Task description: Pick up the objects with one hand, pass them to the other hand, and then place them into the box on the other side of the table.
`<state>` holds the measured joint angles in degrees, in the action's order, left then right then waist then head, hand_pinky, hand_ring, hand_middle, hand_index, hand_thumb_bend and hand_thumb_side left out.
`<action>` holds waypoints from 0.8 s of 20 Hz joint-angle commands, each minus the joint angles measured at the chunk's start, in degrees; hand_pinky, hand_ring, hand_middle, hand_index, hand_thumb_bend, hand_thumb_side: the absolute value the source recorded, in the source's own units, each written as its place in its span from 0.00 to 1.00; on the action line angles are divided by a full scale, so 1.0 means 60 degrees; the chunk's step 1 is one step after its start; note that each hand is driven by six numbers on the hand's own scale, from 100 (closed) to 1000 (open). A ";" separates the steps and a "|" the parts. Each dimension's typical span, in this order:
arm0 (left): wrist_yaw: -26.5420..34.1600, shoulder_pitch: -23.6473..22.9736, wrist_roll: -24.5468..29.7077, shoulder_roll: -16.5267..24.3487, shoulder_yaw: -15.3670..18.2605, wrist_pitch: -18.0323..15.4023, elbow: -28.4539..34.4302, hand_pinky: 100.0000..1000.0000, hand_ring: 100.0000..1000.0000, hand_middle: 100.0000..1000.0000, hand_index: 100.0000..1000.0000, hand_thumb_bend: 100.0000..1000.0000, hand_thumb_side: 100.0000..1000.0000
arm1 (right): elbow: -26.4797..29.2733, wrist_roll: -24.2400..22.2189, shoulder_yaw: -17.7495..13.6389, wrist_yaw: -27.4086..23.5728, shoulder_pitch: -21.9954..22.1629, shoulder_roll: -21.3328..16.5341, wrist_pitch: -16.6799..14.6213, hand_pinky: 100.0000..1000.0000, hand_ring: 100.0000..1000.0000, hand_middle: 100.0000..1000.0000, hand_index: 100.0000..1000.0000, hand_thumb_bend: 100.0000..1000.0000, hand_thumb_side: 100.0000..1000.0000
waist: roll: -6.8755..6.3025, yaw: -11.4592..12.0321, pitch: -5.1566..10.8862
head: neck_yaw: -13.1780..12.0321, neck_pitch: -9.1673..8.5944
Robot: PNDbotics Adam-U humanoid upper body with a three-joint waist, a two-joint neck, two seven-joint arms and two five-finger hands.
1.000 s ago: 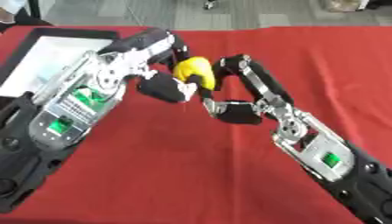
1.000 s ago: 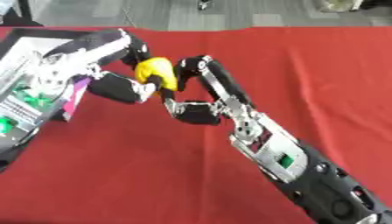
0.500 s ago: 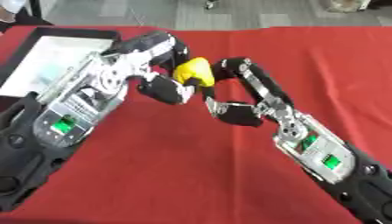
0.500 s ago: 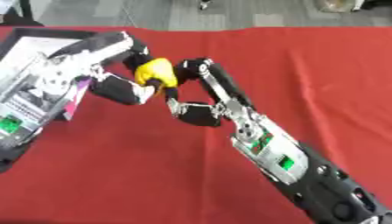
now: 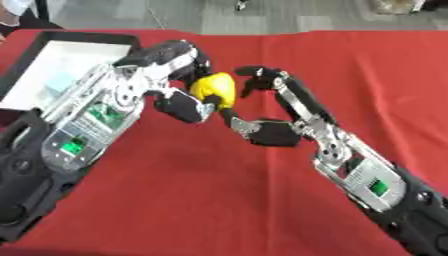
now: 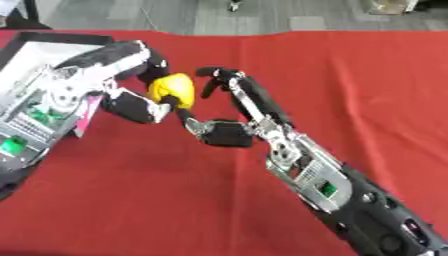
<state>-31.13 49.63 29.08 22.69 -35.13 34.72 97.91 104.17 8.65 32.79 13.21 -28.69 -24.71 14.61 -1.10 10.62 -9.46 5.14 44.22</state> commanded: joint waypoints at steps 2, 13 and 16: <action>-0.0121 0.0033 -0.0186 0.0344 0.0310 0.0009 0.0206 0.71 0.49 0.36 0.37 0.00 0.02 | 0.0091 -0.0006 -0.0107 0.0091 -0.0067 -0.0219 0.0077 0.82 0.79 0.51 0.85 0.25 0.37 | -0.0048 0.0017 -0.0011 | -0.0045 -0.0018; -0.0281 -0.0066 -0.0678 0.1840 0.1592 0.0233 0.0724 0.71 0.50 0.37 0.38 0.00 0.00 | 0.0266 -0.0015 -0.0231 0.0061 0.0165 -0.0412 0.0169 0.82 0.79 0.51 0.85 0.22 0.36 | 0.0005 0.0004 0.0031 | -0.0338 -0.0018; -0.0032 -0.0200 -0.1028 0.2304 0.1984 0.0383 0.0371 0.72 0.51 0.37 0.38 0.00 0.01 | 0.0453 -0.0069 -0.0312 -0.0003 0.0243 -0.0526 0.0203 0.82 0.79 0.52 0.85 0.21 0.34 | 0.0033 -0.0045 0.0041 | -0.0460 -0.0018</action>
<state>-31.76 47.71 23.81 34.00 -25.05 36.66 100.32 105.28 8.24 31.75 13.39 -26.66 -26.58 15.66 -1.08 10.35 -9.46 2.83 44.22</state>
